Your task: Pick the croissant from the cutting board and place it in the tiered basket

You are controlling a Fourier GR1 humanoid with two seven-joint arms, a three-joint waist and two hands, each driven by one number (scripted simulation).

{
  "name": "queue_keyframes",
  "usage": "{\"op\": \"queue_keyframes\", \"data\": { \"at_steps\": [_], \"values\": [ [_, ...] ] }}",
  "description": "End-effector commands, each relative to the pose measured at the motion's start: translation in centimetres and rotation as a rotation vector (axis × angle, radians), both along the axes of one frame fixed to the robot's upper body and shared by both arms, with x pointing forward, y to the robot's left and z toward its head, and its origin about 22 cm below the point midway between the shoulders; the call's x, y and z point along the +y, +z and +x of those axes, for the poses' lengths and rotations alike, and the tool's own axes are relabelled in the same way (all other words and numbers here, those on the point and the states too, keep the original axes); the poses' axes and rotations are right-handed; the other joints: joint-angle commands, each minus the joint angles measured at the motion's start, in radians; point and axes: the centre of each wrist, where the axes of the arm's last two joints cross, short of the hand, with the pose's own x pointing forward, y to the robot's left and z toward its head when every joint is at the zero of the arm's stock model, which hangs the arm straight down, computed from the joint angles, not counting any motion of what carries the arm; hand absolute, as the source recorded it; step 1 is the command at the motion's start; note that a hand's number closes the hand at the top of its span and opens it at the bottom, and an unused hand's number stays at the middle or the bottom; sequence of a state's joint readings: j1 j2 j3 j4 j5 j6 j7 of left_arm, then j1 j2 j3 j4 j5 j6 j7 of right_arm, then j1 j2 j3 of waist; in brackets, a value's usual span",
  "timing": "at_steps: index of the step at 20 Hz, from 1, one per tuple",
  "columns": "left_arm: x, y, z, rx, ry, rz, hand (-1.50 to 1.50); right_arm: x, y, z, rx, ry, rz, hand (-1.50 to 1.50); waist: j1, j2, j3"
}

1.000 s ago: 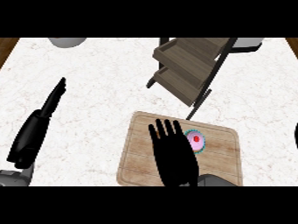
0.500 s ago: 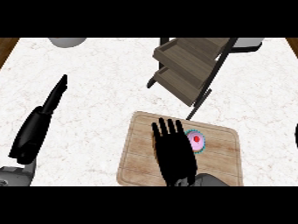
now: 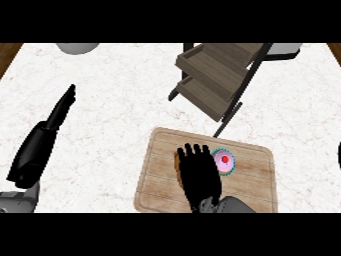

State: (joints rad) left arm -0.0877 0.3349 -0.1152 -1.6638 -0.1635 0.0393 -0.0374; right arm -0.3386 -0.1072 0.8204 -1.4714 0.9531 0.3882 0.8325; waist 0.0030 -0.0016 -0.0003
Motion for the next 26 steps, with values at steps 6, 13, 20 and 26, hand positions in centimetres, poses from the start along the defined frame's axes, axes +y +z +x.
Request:
{"op": "queue_keyframes", "data": {
  "at_steps": [6, 13, 20, 26],
  "values": [
    [-0.1, -0.7, 0.4, 0.002, -0.002, 0.0, 0.0, 0.9, -1.5, 0.1, -0.058, 0.121, 0.13, 1.5, 0.0, 0.002, 0.0],
    [1.7, -0.7, -0.3, -0.002, 0.026, 0.008, 0.0, -0.9, 3.7, -1.2, -0.188, 0.003, 0.137, 1.5, -0.013, -0.003, 0.0],
    [2.3, -1.1, -1.4, 0.029, 0.132, 0.015, 0.0, -18.1, 8.5, 3.9, -0.369, -0.733, 0.035, 1.5, -0.137, -0.032, -0.002],
    [2.2, -1.2, -1.7, 0.012, 0.096, 0.007, 0.0, -24.0, 18.0, -0.6, -0.532, -0.772, 0.111, 1.5, -0.099, -0.022, -0.002]
  ]
}}
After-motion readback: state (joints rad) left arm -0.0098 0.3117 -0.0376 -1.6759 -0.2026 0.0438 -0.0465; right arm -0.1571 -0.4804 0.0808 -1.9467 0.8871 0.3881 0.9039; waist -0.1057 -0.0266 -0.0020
